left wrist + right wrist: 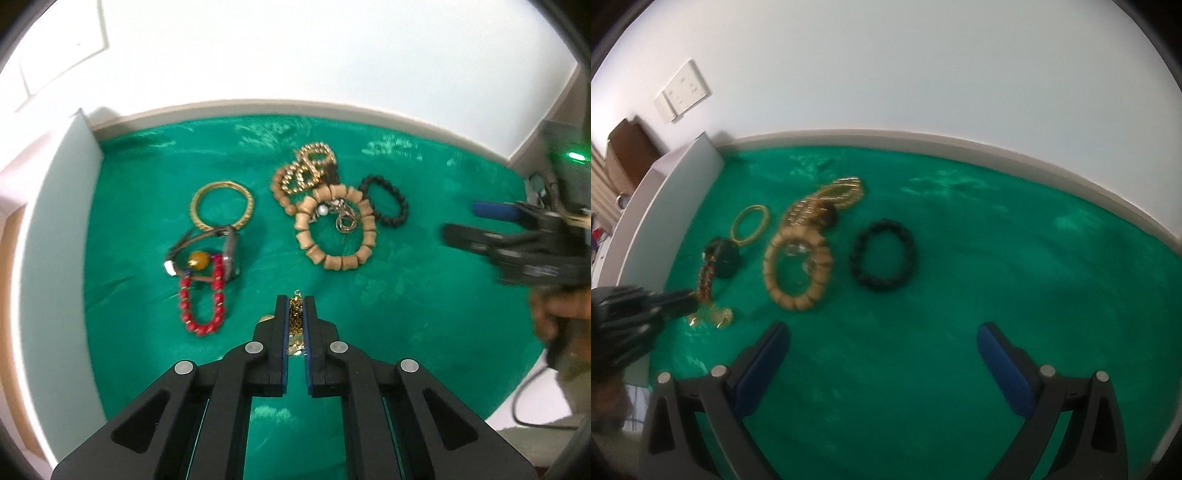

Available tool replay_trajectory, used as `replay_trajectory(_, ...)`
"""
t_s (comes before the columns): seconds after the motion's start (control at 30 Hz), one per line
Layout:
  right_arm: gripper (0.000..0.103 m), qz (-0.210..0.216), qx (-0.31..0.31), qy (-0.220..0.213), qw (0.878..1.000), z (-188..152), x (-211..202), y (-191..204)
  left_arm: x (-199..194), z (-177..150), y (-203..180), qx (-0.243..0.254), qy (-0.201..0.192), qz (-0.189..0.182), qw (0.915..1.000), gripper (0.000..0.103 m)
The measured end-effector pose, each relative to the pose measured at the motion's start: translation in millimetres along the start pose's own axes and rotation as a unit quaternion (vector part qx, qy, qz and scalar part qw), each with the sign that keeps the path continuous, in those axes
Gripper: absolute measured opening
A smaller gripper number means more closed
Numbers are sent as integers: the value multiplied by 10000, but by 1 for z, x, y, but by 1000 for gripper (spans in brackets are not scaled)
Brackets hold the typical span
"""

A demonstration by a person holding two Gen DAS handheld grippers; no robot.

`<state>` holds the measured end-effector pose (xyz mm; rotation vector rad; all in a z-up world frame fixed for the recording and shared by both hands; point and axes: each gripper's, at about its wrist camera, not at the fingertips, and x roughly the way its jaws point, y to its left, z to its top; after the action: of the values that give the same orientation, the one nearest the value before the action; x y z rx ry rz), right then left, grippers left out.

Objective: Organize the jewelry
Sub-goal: 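Grasp the wooden bead bracelet with the right gripper while the left holds the earrings, then carry both held items into the white box and open both grippers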

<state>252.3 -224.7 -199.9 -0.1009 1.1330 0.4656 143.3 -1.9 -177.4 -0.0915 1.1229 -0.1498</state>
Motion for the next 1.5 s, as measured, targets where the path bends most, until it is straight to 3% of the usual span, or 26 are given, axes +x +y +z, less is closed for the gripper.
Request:
replay_trajectory(0.07,88,194,-144,-8,9997,14,18,19,-12,0,3,-82,-49,23,10000,4)
replay_trajectory(0.17,83,261,-345,51,9990,32,48,38,-25,-5,10,-175,-90,56,9998,4)
replay_trajectory(0.23,75,207,-433,111,9988,41,67,46,-32,-9,12,-207,-106,135,9996,4)
replay_trajectory(0.37,26,206,-546,251,9980,45,84,53,-40,-18,21,-360,-83,212,9991,4)
replay_trajectory(0.43,24,264,-520,142,9982,43,74,54,-45,-23,25,-461,-75,249,9986,4)
replay_trajectory(0.53,9,223,-726,-18,9971,40,53,63,-53,-29,31,-538,-83,284,9981,4)
replay_trajectory(0.7,4,307,-759,-304,9962,41,15,62,-69,-32,34,-574,-209,328,9976,4)
replay_trajectory(0.8,6,82,-834,-98,9964,45,20,61,-79,-33,35,-608,-304,326,9972,4)
replay_trajectory(0.83,11,28,-808,-4,9967,45,27,58,-81,-33,36,-614,-327,324,9970,4)
replay_trajectory(0.9,47,65,-664,107,9977,44,41,54,-85,-34,36,-615,-358,330,9969,4)
replay_trajectory(0.93,47,170,-567,174,9981,44,51,51,-86,-35,36,-623,-362,336,9968,4)
replay_trajectory(1.07,47,354,-553,486,9967,39,86,53,-89,-39,36,-681,-347,335,9965,4)
replay_trajectory(1.13,19,314,-544,570,9964,35,92,53,-91,-42,38,-707,-330,350,9963,4)
replay_trajectory(1.17,15,307,-508,548,9967,34,91,52,-91,-44,38,-727,-320,356,9962,4)
replay_trajectory(1.5,14,447,-604,-344,9966,36,-6,63,-114,-47,45,-864,-478,449,9941,4)
